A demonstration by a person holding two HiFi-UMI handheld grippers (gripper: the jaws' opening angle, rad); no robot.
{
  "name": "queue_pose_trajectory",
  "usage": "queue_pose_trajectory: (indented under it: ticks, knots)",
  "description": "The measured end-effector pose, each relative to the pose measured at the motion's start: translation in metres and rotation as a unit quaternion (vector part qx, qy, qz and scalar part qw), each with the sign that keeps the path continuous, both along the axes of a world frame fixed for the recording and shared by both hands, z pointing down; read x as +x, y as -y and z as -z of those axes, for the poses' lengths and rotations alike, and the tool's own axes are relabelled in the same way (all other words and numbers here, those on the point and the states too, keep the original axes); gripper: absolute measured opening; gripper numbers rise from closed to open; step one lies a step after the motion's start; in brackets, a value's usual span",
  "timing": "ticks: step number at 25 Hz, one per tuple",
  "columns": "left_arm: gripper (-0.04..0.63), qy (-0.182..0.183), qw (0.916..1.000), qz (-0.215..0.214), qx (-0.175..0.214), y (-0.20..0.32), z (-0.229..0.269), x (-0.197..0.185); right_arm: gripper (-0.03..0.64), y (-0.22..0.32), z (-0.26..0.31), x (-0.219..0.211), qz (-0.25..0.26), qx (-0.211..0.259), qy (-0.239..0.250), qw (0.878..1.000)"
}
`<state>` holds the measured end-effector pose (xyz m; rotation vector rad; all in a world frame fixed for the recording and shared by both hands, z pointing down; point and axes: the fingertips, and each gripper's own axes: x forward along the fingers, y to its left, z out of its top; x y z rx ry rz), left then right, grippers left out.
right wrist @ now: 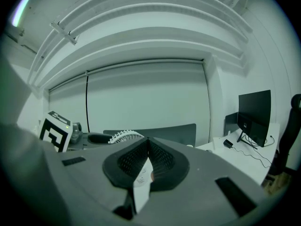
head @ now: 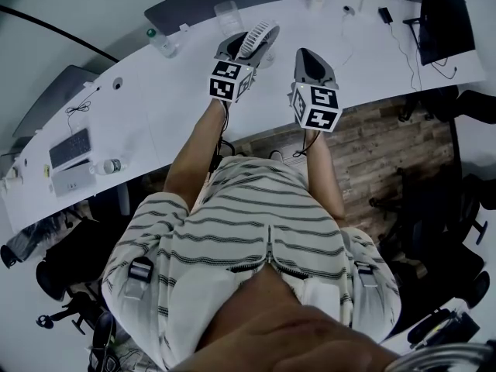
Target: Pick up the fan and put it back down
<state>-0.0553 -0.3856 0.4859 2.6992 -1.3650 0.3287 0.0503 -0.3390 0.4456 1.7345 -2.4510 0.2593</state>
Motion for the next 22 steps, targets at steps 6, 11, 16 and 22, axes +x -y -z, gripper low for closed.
queue_pose_trajectory:
  ticks: [6, 11, 16, 22]
  knots:
    - [0.224, -0.005, 0.9995, -0.03, -0.005, 0.012, -0.022, 0.001, 0.011, 0.006, -0.006, 0.002, -0.005, -0.007, -0.002, 1.0]
    - [0.224, 0.018, 0.9984, -0.052, -0.011, 0.021, -0.044, 0.004, 0.011, 0.012, -0.01, 0.004, -0.01, -0.012, -0.001, 1.0]
    - [0.224, 0.036, 0.9963, -0.075, -0.021, 0.025, -0.066, 0.006, 0.011, 0.017, -0.018, 0.003, -0.01, -0.02, -0.003, 1.0]
    - [0.224, 0.058, 0.9923, -0.104, -0.035, 0.037, -0.093, 0.013, 0.011, 0.023, -0.022, 0.003, -0.011, -0.025, -0.004, 1.0]
